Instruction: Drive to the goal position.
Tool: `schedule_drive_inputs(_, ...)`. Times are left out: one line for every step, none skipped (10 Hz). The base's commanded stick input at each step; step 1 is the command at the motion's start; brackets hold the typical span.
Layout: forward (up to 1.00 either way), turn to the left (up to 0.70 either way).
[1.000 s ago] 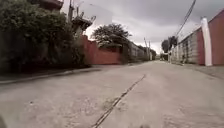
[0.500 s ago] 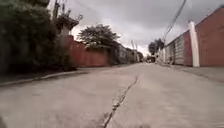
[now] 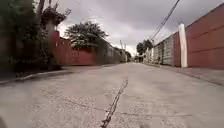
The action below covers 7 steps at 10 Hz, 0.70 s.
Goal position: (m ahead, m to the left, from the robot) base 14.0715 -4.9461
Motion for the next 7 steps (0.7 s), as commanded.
schedule_drive_inputs(1.0, 0.0)
schedule_drive_inputs(1.0, 0.0)
schedule_drive_inputs(1.0, 0.0)
schedule_drive_inputs(1.0, 0.0)
schedule_drive_inputs(1.0, 0.0)
schedule_drive_inputs(1.0, 0.0)
schedule_drive_inputs(1.0, 0.0)
